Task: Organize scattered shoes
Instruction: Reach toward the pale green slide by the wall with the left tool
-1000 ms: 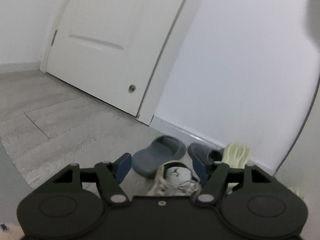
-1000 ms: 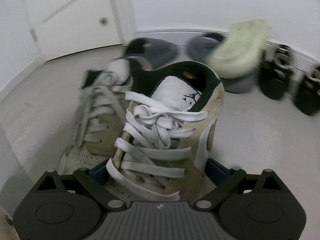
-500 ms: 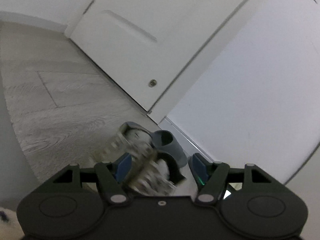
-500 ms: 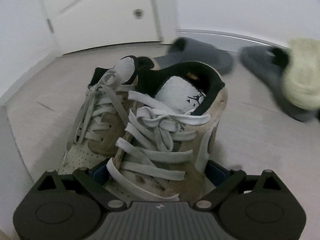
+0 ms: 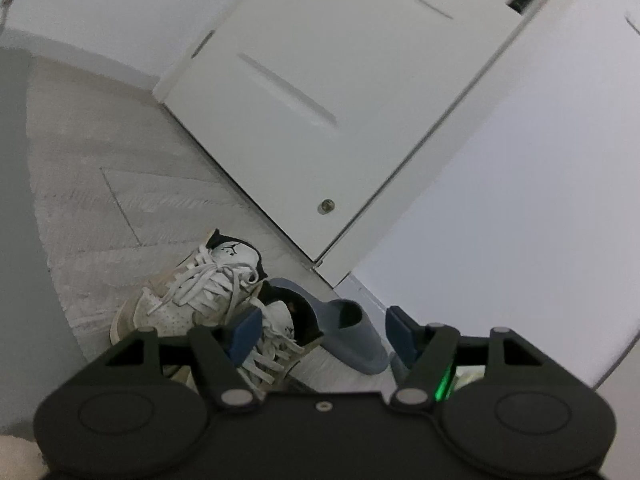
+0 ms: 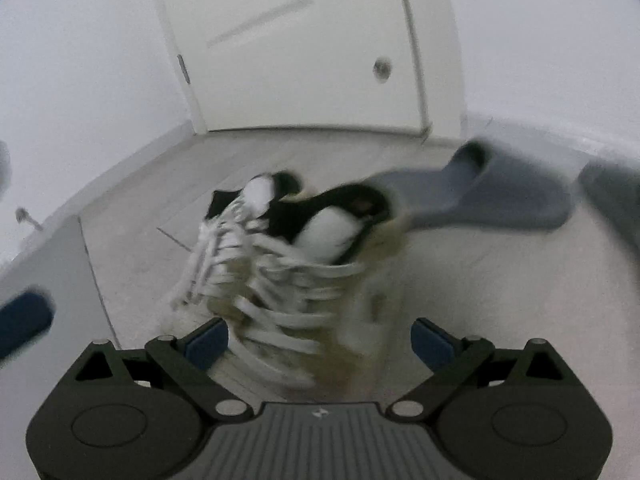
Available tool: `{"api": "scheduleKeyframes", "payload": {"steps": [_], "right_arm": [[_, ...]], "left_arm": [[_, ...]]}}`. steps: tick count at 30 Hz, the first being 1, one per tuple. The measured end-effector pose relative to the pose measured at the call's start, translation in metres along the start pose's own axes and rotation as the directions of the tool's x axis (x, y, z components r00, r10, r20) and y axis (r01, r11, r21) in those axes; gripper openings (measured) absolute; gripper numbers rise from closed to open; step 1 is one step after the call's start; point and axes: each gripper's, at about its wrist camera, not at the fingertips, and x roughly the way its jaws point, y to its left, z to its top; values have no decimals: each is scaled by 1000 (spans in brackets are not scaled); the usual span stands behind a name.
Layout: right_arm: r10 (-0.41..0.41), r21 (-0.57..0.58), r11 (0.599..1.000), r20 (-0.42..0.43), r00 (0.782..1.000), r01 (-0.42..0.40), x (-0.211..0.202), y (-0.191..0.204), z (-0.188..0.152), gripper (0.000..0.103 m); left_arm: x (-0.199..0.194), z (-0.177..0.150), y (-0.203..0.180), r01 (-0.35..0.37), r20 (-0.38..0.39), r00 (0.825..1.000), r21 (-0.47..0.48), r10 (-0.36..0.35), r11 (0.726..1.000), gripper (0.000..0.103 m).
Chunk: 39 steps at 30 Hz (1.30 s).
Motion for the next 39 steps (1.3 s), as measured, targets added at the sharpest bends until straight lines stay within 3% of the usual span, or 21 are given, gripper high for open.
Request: {"api": "scheduleKeyframes", "payload": {"steps": [3,6,10,12,13,14,15,16,17,19,21,24,27,30,33,35,37,39], "right_arm": [[-125,-47,991,9,992,126,-48,-43,-9,98],[-265,-57,962,40,963,267,-115,-104,-16,98],[-495,20,869,49,867,495,-209,-185,-38,103],[-599,128,796,32,800,591,-256,-225,-66,103],[-628,176,767,15,778,616,-271,-240,-80,103],[-662,240,724,-21,749,647,-287,-259,-95,103],[-696,338,653,-85,713,678,-301,-282,-111,103],[-709,428,598,-114,696,678,-312,-298,-118,103],[-700,498,580,-101,707,645,-322,-309,-121,103],[-651,631,575,-32,758,521,-342,-330,-126,103],[-614,691,585,36,788,425,-349,-337,-133,103],[-619,693,573,16,786,438,-345,-342,-140,103],[-643,663,570,-7,765,485,-340,-344,-140,102],[-641,663,593,46,766,456,-340,-342,-136,102],[-629,670,601,59,775,436,-340,-343,-137,102],[-619,670,606,59,783,429,-340,-343,-137,102],[-614,669,612,65,786,423,-339,-343,-135,102],[-612,669,616,74,788,416,-341,-341,-134,102]], "left_arm": [[4,-11,-23,32,-29,999,134,-29,990,70],[4,-30,-54,90,-75,995,288,-72,953,71],[3,-68,-106,231,-183,969,445,-165,865,74],[3,-91,-132,298,-248,948,480,-198,825,74],[4,-103,-144,330,-282,936,487,-212,809,74],[5,-118,-159,372,-320,918,494,-234,786,74],[7,-138,-179,426,-363,893,499,-265,755,74],[9,-156,-197,473,-403,869,502,-289,724,74],[12,-172,-211,512,-436,846,505,-306,695,74],[17,-202,-239,580,-497,802,514,-331,632,74],[22,-241,-271,644,-553,757,540,-349,542,74],[33,-284,-300,693,-604,716,554,-349,462,74],[50,-317,-316,739,-659,667,525,-348,422,74],[60,-344,-325,749,-676,661,562,-327,352,74],[68,-361,-330,728,-664,685,604,-300,325,74],[71,-368,-333,713,-654,700,622,-286,322,74],[75,-374,-339,686,-631,727,649,-271,329,73],[84,-377,-340,691,-638,721,629,-270,356,61]]}}
